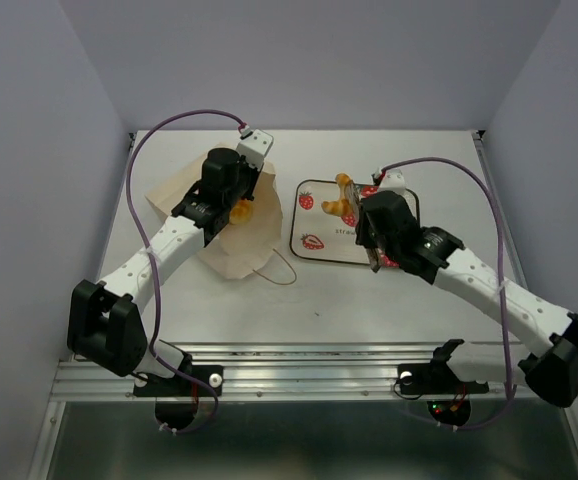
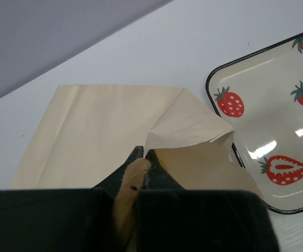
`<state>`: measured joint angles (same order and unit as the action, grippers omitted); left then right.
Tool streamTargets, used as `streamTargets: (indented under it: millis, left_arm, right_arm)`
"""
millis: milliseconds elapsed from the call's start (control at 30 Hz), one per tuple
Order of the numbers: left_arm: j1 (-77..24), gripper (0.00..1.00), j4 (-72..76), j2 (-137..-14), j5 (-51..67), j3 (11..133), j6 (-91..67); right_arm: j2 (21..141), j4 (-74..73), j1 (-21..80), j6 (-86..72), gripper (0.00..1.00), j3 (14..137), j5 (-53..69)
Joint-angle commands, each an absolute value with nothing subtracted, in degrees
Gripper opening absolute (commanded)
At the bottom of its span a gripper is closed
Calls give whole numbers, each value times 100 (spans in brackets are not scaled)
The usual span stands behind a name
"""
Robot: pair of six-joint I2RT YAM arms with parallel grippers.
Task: Take the fake bread out of the paper bag
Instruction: Place the fake bread in the container.
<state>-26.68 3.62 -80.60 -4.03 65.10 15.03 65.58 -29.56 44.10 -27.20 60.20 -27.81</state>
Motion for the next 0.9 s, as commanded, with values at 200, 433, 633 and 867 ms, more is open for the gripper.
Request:
streamTargets:
  millis: [200, 433, 633, 867]
  left_arm:
    - [-2707, 0, 668, -7963, -466, 6486, 1424]
    - [-2716, 0, 668, -7937, -439, 6460, 1389]
    - [-2716, 0, 677, -7893, -527, 6399, 1406]
    - [-2716, 0, 677, -7840, -510, 6363, 1406]
  right_arm:
    - [8164, -1758, 3542, -2224, 33, 6574, -1688]
    - [9087, -1775, 3489, -2241, 35, 7084, -1600]
    - [9500, -2004, 3489, -2276, 37, 7304, -1599]
    - [9475, -2048, 3489, -2294, 57, 7365, -1591]
